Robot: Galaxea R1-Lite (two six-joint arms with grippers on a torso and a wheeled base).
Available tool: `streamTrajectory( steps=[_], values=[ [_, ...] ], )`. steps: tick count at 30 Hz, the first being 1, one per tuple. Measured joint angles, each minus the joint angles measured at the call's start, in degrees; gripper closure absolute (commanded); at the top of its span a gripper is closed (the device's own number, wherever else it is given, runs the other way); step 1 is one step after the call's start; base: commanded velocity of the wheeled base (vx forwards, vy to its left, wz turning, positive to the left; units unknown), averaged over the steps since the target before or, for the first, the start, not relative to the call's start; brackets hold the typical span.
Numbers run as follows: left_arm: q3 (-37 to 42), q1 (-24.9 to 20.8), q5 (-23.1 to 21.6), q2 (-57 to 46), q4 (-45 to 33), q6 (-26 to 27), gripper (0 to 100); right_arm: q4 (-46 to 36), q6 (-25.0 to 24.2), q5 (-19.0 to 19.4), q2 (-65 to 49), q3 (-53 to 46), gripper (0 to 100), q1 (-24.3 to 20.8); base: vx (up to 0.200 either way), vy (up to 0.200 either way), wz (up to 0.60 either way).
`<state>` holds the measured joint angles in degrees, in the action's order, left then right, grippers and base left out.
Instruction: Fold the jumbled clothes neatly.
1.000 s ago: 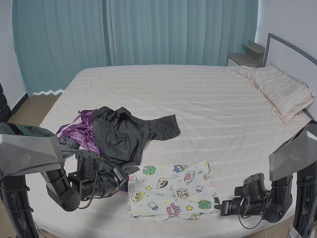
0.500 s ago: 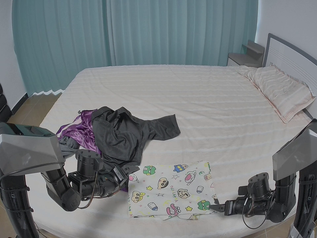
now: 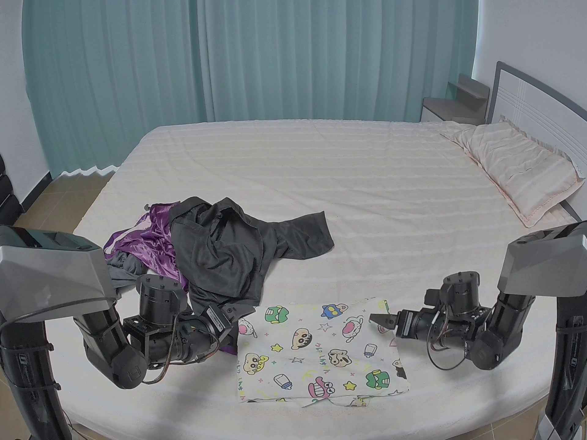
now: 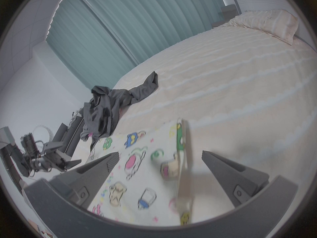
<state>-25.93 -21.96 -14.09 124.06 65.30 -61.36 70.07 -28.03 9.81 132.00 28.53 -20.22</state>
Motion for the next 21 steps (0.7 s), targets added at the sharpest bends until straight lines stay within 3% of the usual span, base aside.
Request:
streamTrajectory(
  steps=[10, 11, 21],
  values=[
    [-0.55, 2.47, -0.13, 0.02, 0.05, 0.16, 0, -11.45, -0.18, -0.34, 6.03, 16.70, 0, 1.57, 0.000, 0.000, 0.00],
    [-0.55, 2.58, -0.13, 0.02, 0.06, 0.21, 0, -11.61, -0.18, -0.35, 6.49, 17.38, 100, 1.62, 0.000, 0.000, 0.00],
    [-0.67, 2.72, -0.16, 0.06, 0.11, 0.45, 0, -11.56, -1.52, -1.72, 9.87, 20.76, 100, 2.32, 0.000, 0.000, 0.00]
  ],
)
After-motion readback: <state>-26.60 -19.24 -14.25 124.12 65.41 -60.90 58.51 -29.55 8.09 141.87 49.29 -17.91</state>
